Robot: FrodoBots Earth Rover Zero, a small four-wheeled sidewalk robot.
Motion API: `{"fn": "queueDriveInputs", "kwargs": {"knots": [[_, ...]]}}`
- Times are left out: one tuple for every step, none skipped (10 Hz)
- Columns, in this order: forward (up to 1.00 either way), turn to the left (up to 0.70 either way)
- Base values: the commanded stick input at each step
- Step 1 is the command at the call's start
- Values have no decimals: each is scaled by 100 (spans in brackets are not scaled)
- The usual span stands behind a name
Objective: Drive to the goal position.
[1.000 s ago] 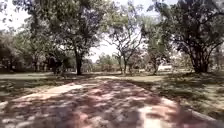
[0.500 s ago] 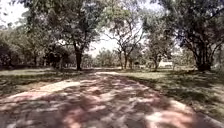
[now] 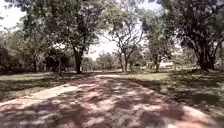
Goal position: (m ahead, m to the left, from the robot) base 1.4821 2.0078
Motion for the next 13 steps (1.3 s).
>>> {"fn": "queueDriveInputs", "kwargs": {"knots": [[70,0],[70,0],[70,0],[70,0],[70,0],[70,0],[70,0],[70,0],[70,0],[70,0],[70,0],[70,0],[70,0]]}}
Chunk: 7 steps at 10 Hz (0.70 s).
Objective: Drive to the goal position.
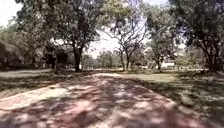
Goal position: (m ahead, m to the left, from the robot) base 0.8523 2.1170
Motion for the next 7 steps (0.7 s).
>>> {"fn": "queueDriveInputs", "kwargs": {"knots": [[70,0],[70,0],[70,0],[70,0],[70,0],[43,0],[17,0]]}}
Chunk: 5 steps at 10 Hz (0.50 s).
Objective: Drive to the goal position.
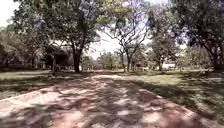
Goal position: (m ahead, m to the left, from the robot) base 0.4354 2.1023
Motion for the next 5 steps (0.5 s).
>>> {"fn": "queueDriveInputs", "kwargs": {"knots": [[0,0],[0,0],[0,0],[0,0],[0,0]]}}
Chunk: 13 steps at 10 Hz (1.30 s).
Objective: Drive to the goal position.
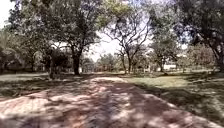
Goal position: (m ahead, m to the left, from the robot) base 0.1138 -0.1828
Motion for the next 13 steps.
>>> {"fn": "queueDriveInputs", "kwargs": {"knots": [[0,0],[0,0],[0,0],[0,0],[8,0],[26,0],[44,0],[63,0],[70,0],[70,0],[70,0],[70,0],[70,0]]}}
